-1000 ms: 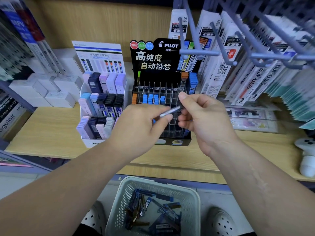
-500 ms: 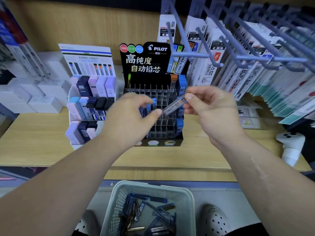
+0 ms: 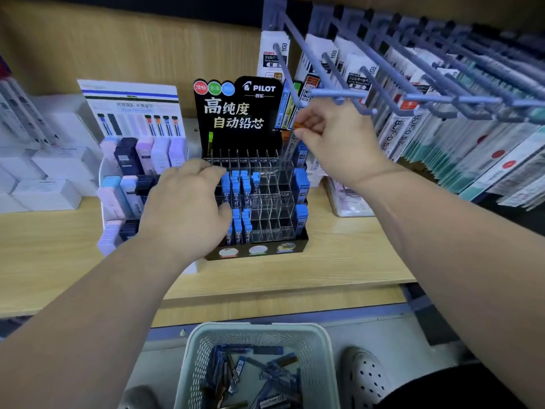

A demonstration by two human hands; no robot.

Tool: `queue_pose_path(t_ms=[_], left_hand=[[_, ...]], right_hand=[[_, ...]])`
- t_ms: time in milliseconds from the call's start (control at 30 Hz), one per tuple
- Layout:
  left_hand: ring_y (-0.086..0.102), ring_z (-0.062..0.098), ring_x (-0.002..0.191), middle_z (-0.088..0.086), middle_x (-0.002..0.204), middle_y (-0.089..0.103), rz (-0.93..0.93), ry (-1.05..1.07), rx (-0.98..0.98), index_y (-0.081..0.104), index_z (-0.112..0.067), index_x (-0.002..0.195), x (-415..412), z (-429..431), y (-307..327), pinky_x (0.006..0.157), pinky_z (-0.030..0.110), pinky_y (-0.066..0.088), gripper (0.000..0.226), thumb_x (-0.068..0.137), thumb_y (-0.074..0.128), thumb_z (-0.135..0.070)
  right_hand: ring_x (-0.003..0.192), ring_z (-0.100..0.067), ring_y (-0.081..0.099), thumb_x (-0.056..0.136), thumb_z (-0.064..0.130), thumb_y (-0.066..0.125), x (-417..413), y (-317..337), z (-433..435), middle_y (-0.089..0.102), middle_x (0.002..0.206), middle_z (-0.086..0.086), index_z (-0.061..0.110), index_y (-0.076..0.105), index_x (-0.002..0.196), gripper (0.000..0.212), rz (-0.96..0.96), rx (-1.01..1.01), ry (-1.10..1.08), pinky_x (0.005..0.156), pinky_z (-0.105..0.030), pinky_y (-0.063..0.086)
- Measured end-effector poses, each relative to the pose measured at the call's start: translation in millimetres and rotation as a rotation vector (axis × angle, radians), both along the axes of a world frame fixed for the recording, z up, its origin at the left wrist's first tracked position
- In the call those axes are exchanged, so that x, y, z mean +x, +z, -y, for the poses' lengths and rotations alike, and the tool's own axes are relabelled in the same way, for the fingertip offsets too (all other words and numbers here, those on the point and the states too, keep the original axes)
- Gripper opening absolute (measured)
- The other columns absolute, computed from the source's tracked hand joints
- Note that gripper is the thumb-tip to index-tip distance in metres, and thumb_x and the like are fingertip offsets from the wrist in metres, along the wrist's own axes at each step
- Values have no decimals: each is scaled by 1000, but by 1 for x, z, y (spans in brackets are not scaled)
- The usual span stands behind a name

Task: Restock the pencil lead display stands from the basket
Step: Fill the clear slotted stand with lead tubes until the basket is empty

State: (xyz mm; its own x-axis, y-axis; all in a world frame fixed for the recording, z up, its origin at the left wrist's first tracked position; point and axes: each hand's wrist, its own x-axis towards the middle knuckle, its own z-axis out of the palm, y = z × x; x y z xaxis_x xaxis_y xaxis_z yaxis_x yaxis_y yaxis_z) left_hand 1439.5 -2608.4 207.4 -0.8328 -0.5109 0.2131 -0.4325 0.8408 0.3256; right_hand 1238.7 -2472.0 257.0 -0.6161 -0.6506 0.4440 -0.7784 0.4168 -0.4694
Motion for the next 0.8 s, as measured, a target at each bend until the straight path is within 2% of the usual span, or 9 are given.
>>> queue_pose_path(t_ms=[133, 300, 467, 633, 700, 800], left_hand=[[49, 35, 123, 4, 134, 56, -69, 19, 33, 58, -18, 137, 1, 1, 1, 100, 47, 44, 51, 88, 65, -28], [48, 37, 120, 7, 136, 54, -46, 42, 9, 51, -19, 143, -1, 0, 1, 98, 48, 44, 56, 89, 62, -30], [50, 37, 114, 7, 130, 59, -15, 73, -38, 50, -17, 141, -1, 1, 5, 90, 47, 46, 55, 90, 60, -34], [52, 36, 113, 8, 126, 64, -29, 59, -40, 51, -16, 142, 3, 0, 6, 87, 46, 47, 54, 90, 61, -29], [54, 37, 113, 9, 125, 65, -81, 35, -37, 54, -16, 140, 5, 0, 8, 88, 47, 47, 53, 89, 62, -28], [61, 32, 108, 5, 110, 71, -279, 15, 24, 64, -18, 128, 17, -2, 20, 88, 43, 49, 40, 89, 66, -26]], right_hand=[[78, -10, 59, 91, 17, 73, -6, 0, 8, 62, 84, 9, 19, 73, 103, 13, -48, 147, 5, 78, -26, 51], [84, -10, 57, 90, 19, 75, -4, -2, 14, 61, 91, 8, 19, 77, 101, 12, -85, 209, 9, 80, -27, 48], [86, -19, 65, 86, 17, 78, -1, -10, 16, 69, 97, -2, 18, 79, 94, 8, -85, 161, -32, 83, -37, 55], [92, -23, 63, 90, 19, 74, 3, -10, 15, 62, 105, -3, 16, 76, 101, 12, -141, 183, -69, 84, -38, 54], [93, -24, 62, 91, 23, 72, 9, -10, 12, 63, 107, -5, 16, 73, 104, 15, -182, 151, -69, 83, -39, 54], [86, -19, 61, 93, 26, 66, 35, -9, -5, 63, 94, 2, 19, 73, 97, 11, -172, 46, -21, 79, -37, 52]])
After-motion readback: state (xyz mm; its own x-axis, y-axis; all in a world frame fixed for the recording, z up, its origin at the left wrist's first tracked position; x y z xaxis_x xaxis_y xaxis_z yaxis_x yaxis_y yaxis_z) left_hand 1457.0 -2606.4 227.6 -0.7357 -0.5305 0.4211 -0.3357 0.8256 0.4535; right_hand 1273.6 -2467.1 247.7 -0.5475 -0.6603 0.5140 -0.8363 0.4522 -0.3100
